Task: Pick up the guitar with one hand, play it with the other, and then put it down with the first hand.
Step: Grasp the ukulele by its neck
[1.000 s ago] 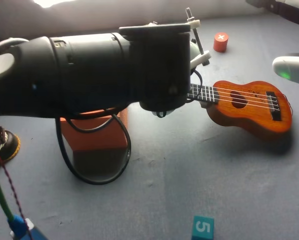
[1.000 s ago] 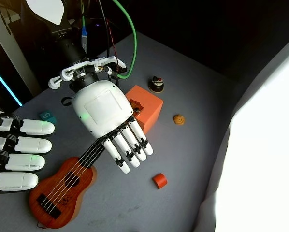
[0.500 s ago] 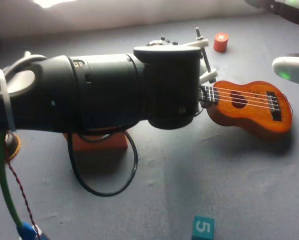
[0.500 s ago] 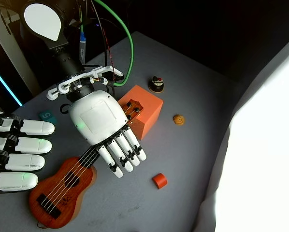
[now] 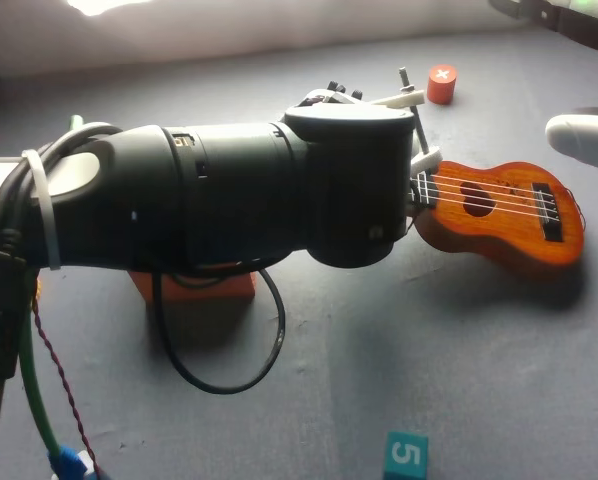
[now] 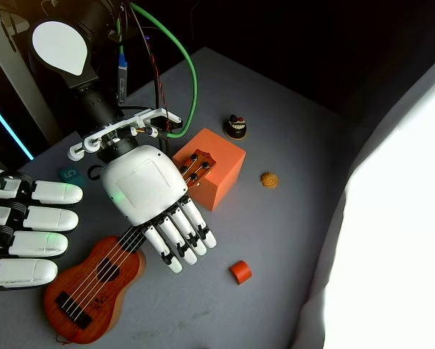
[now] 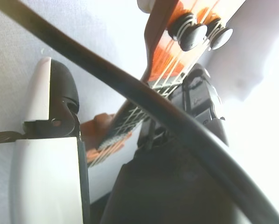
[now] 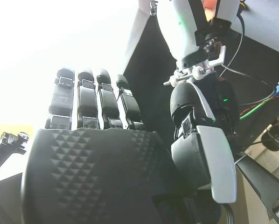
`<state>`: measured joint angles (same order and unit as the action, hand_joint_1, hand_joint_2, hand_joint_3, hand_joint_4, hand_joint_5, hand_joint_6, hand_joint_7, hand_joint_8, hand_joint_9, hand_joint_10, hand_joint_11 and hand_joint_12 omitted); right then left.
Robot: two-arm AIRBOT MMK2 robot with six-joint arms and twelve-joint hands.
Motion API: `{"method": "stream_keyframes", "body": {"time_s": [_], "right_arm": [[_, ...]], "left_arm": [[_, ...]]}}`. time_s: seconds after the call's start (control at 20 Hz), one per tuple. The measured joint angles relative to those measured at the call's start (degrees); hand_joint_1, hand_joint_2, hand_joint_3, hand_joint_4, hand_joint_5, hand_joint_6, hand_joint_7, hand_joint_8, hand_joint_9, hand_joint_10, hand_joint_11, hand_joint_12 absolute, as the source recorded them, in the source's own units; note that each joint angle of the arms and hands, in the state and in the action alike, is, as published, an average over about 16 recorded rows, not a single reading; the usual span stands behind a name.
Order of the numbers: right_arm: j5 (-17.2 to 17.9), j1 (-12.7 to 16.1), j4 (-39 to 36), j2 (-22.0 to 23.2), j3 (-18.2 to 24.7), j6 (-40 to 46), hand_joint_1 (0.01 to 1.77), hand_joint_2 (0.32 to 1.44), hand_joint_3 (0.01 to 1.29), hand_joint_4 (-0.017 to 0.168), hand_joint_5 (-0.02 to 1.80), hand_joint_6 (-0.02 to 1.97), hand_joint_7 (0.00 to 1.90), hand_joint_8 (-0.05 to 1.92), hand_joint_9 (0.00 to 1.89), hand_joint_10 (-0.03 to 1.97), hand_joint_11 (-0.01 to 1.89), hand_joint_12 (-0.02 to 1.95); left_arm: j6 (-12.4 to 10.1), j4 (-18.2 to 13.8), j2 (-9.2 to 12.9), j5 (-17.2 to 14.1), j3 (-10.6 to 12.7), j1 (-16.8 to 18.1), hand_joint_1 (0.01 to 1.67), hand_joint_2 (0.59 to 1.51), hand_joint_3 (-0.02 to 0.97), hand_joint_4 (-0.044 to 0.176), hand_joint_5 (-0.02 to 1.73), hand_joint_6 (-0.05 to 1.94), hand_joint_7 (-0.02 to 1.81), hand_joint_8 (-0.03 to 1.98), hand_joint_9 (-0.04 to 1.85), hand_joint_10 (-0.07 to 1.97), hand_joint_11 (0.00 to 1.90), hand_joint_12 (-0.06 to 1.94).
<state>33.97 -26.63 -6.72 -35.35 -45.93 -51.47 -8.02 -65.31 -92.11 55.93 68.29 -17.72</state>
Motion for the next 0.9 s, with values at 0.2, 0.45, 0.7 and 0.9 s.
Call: {"method": "stream_keyframes", "body": {"time_s": [0.2,0.45,0.7,0.9], "right_arm": [[0.0,0.0,0.0,0.0,0.0,0.0,0.16,1.37,0.02,0.003,0.03,0.04,0.02,0.01,0.02,0.00,0.02,0.01],[-0.1,0.0,0.0,0.0,0.0,-0.1,0.17,1.37,0.02,0.003,0.03,0.03,0.02,0.01,0.02,0.00,0.02,0.01],[-0.2,0.0,0.0,0.0,0.1,-0.3,0.17,1.37,0.02,0.003,0.03,0.03,0.02,0.01,0.02,0.00,0.02,0.01],[-0.2,0.0,0.0,0.0,0.1,-0.4,0.17,1.37,0.02,0.003,0.04,0.04,0.03,0.01,0.03,0.00,0.02,0.01]], "left_arm": [[-0.4,-0.3,-0.3,-0.4,0.7,-0.3,1.32,1.018,0.012,0.023,0.02,0.01,0.01,-0.01,0.02,0.01,0.02,0.01],[-0.8,-0.6,-0.5,-0.8,1.2,-0.6,1.33,1.020,0.011,0.023,0.02,0.01,0.02,-0.01,0.02,0.01,0.02,0.01],[-0.9,-0.9,-0.5,-1.2,1.5,-0.8,1.32,1.021,0.012,0.020,0.08,0.03,0.08,0.05,0.08,0.07,0.02,0.24],[-0.9,-1.2,-0.5,-1.4,1.6,-1.0,1.31,1.031,0.012,0.014,0.18,0.31,0.16,0.42,0.15,0.46,0.05,0.70]]}}
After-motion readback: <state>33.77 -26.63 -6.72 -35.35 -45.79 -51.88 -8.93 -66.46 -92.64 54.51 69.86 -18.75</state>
